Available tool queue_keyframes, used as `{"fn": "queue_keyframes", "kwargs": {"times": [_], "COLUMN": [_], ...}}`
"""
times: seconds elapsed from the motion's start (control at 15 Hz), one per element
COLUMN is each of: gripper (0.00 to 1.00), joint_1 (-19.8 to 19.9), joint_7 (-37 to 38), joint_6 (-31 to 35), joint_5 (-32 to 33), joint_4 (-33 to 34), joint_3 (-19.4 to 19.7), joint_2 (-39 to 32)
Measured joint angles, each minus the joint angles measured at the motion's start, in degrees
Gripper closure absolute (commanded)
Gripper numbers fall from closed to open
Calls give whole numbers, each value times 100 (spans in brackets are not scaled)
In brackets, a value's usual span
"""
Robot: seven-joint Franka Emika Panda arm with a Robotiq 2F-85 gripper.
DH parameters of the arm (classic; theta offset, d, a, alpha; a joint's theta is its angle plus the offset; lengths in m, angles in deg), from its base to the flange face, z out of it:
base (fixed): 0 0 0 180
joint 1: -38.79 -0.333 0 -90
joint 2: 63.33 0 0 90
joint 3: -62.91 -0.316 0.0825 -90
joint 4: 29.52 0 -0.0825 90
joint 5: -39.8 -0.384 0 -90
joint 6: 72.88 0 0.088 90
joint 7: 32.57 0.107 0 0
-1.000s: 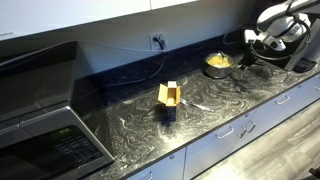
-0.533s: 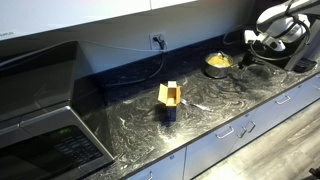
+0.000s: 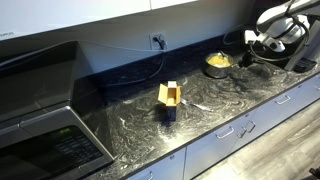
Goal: Move the pot closer to the fork then remove the lid from the pot
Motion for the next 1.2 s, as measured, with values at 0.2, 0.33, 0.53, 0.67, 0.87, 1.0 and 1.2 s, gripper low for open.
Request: {"fn": "queue_keyframes", "kwargs": {"times": [0.2,0.33,0.53,0.67,0.87,1.0,1.2], "gripper": [97,97,97,97,97,97,97], "joint_1": [220,393,540,570,576,574,573], "joint_7": [-299,-688,-1159,-1423,-1864,-2198,-2649], "joint_6": [180,221,233,234,234,234,234], "joint_5": [-309,-640,-1048,-1267,-1563,-1733,-1891], "joint_4": [0,-1,-35,-62,-109,-144,-298], "joint_3": [-247,-435,-547,-548,-548,-549,-542], "joint_2": [11,11,-4,-17,-19,-17,47]}}
